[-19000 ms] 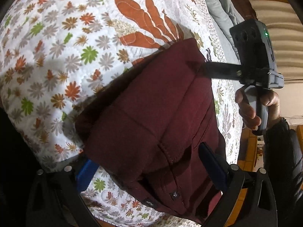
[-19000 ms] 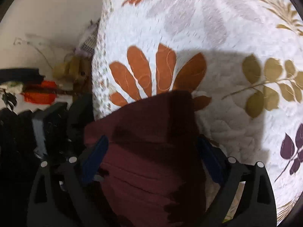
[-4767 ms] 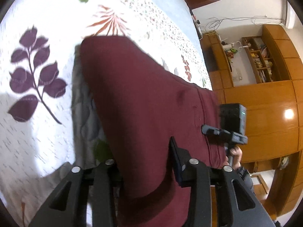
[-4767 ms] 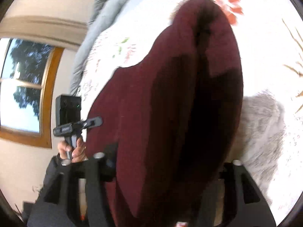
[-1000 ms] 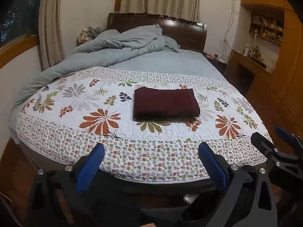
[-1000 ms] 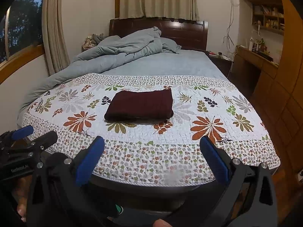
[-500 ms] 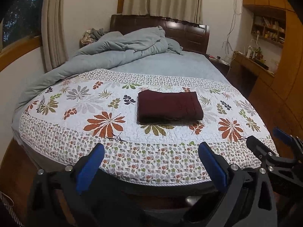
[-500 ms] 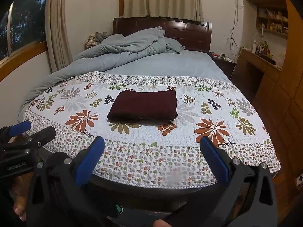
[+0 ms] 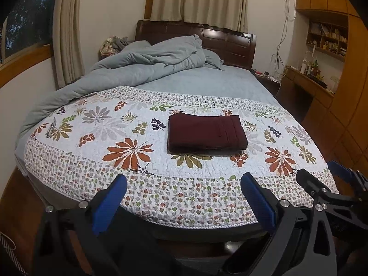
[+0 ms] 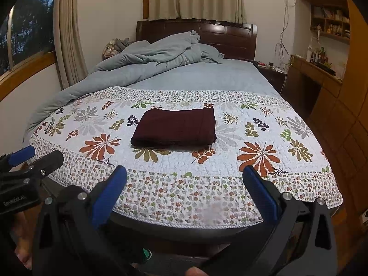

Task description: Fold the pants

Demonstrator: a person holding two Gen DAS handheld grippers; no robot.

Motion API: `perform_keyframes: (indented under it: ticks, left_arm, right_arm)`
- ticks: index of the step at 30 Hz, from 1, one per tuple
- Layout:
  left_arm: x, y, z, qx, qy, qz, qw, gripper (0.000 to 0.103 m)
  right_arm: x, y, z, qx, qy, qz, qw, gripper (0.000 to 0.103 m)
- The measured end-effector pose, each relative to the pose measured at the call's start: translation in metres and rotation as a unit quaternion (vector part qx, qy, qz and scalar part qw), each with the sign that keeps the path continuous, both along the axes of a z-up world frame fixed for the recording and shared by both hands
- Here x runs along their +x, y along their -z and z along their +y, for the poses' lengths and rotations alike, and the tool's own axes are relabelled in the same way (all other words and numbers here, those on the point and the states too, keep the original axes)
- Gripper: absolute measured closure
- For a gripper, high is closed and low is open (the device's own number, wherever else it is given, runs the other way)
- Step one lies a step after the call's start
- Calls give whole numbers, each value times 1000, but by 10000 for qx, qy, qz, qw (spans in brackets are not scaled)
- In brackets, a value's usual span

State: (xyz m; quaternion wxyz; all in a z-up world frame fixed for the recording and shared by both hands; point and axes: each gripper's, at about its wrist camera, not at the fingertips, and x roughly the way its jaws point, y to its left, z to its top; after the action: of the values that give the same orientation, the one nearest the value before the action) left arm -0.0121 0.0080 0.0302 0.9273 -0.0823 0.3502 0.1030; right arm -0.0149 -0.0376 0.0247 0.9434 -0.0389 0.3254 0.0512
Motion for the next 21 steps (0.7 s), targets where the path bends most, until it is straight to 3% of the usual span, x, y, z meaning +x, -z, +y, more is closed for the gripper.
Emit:
perform_keyframes:
  ticks: [21]
  left_arm:
    - [-1, 3, -11, 278, 68, 11, 9996, 4]
  right_arm:
    - [-1, -1, -2, 16, 65, -34, 10000, 3]
